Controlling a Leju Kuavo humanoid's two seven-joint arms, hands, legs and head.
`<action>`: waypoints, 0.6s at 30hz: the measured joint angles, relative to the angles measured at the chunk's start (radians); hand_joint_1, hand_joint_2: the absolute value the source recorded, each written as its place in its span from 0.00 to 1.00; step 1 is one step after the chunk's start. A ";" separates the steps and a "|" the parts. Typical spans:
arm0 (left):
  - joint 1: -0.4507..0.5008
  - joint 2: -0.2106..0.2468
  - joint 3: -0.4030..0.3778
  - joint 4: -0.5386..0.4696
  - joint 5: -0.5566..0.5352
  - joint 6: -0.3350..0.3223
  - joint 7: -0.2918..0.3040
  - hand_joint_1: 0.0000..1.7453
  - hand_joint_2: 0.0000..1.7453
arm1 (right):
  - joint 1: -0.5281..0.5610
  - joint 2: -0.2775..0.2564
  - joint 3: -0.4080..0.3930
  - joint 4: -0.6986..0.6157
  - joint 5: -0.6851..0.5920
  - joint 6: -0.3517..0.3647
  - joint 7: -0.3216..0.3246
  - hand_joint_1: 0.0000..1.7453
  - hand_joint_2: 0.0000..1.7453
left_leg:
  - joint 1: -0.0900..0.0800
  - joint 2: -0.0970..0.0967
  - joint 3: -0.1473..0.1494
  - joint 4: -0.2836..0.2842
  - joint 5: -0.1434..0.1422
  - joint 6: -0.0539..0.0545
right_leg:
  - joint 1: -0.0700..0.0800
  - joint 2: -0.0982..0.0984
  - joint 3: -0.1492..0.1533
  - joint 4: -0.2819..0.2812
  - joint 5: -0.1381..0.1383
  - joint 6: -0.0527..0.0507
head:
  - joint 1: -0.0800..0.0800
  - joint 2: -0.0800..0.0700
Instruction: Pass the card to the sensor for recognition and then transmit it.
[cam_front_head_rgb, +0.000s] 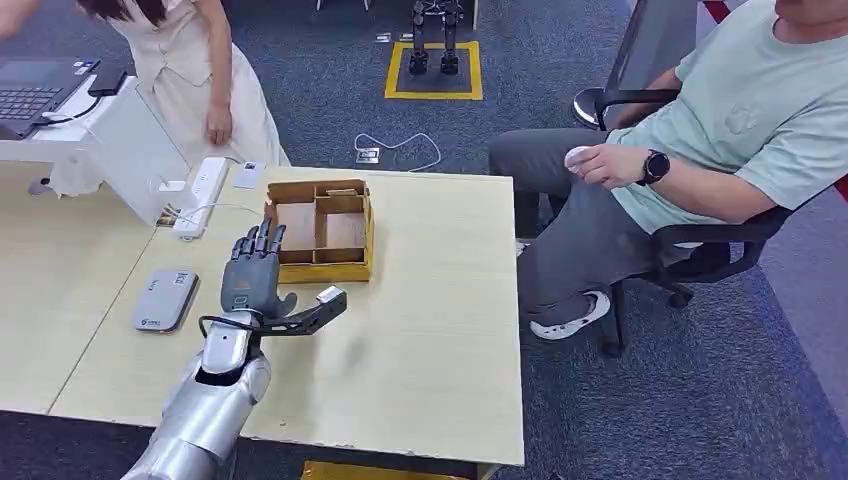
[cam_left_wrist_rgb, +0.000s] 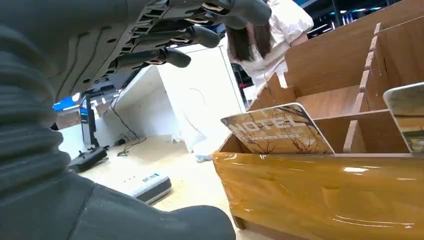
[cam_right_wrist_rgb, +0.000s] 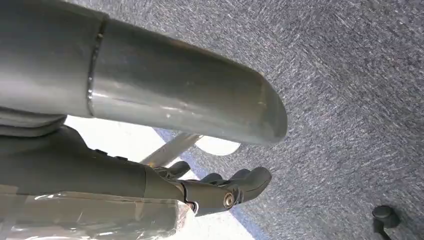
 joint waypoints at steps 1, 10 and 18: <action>0.000 0.000 0.000 0.000 0.000 0.000 0.000 0.00 1.00 | 0.000 0.000 0.000 0.000 0.000 0.001 0.000 0.00 0.00 | 0.000 0.000 0.000 0.000 0.000 0.000 | 0.000 0.000 0.000 0.000 0.000 0.000 | 0.000 0.000; -0.001 -0.008 0.000 -0.002 0.000 0.001 0.000 0.00 1.00 | -0.002 0.001 0.004 0.000 0.000 0.002 0.000 0.00 0.00 | 0.000 0.000 0.000 0.000 0.000 0.000 | 0.000 0.000 0.000 0.000 0.000 0.000 | 0.000 0.000; -0.001 -0.014 0.001 -0.002 0.000 0.000 0.000 0.00 1.00 | -0.003 0.002 0.006 -0.001 0.000 0.007 0.000 0.00 0.00 | 0.000 0.000 0.000 0.000 0.000 0.000 | 0.000 0.000 0.000 0.000 0.000 0.000 | 0.000 0.000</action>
